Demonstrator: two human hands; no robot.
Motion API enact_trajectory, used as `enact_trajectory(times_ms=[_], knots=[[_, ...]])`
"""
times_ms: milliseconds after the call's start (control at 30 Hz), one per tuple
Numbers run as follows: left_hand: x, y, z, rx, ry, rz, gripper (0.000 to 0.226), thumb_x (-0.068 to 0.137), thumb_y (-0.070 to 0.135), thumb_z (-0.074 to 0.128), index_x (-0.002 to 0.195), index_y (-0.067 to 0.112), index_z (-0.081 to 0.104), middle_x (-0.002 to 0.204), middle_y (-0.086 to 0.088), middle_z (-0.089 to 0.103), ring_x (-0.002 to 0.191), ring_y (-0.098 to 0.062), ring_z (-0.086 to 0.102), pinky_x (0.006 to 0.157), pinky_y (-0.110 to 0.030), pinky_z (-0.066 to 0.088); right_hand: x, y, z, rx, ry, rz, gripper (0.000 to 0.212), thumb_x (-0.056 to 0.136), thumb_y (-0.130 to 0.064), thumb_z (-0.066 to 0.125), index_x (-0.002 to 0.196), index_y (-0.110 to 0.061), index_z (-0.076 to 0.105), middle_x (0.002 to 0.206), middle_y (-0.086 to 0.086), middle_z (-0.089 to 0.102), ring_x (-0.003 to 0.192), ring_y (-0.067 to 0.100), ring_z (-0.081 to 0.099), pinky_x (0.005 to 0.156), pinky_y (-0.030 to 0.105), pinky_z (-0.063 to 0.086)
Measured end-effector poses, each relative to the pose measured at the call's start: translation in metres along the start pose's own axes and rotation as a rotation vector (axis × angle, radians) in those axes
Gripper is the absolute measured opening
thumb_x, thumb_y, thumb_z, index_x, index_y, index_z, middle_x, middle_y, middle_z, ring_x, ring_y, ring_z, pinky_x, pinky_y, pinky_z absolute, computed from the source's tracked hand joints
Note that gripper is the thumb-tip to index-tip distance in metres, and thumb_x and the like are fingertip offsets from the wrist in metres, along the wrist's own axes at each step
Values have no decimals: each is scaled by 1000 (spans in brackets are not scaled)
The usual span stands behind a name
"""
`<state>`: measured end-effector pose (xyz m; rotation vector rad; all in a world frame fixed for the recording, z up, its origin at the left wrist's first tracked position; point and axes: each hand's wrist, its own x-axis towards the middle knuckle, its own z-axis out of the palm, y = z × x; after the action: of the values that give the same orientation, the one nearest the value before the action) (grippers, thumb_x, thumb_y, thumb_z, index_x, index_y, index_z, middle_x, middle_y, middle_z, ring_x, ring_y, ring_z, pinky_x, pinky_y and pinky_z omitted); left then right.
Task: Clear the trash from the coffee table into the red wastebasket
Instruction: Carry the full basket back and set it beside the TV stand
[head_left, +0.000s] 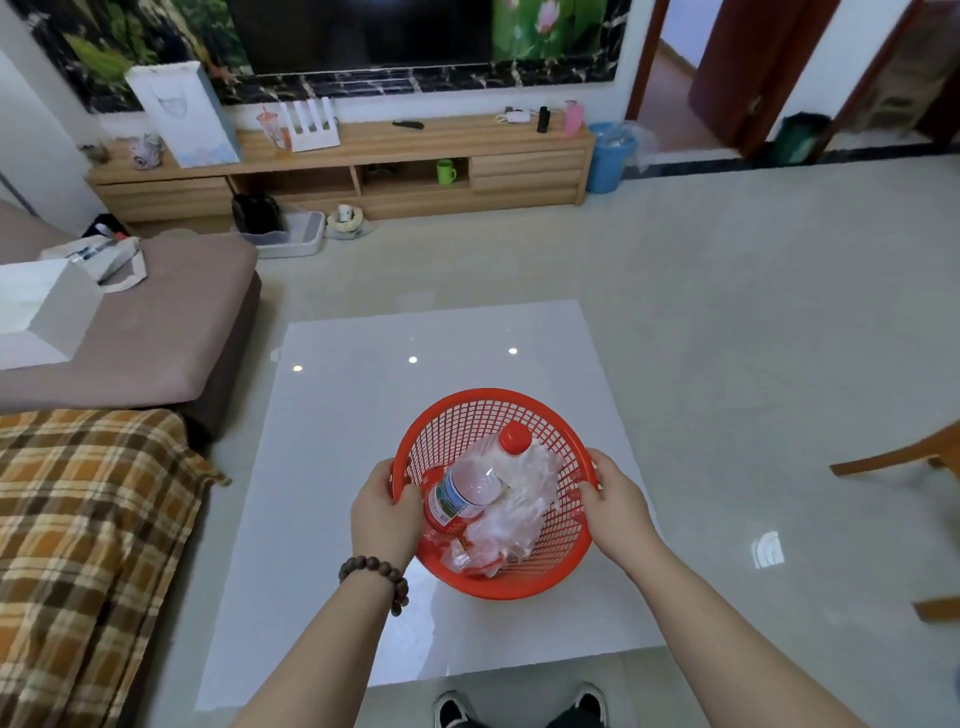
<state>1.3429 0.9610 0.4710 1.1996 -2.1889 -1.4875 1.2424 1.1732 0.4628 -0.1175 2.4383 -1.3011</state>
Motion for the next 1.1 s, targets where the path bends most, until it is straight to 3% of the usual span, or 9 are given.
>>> enact_trajectory(times_ms=[133,433,833,1100], knots=[[-8,12,25,-4,-79,39,20,87,12,48,93,28,58,84,10,65,77,-15,64,63,-33,53,-9,14,-30,15,68,6,35,93,-9,40,121,-23,55,104,-1,66,94,18,62,82,30,50],[-48,52,132,-18,-134,53,19,88,16,50,102,25,58,92,4,66,82,-19,65,69,-40,57,16,80,-127,84,139,48,37,92,-8,41,124,-20,56,114,4,67,103,22,62,93,43,51],[-107,147,351,-73,-94,9,17,85,17,56,94,31,60,87,8,69,74,-15,68,60,-35,57,121,181,-342,74,58,-37,38,89,-6,42,119,-24,58,108,-2,68,99,16,63,89,33,51],[-71,192,410,-93,-56,3,14,86,21,58,92,34,60,82,13,69,68,-9,68,52,-23,52,206,183,-389,77,-11,-81,37,91,-7,42,120,-23,57,109,-4,68,98,14,63,88,31,50]])
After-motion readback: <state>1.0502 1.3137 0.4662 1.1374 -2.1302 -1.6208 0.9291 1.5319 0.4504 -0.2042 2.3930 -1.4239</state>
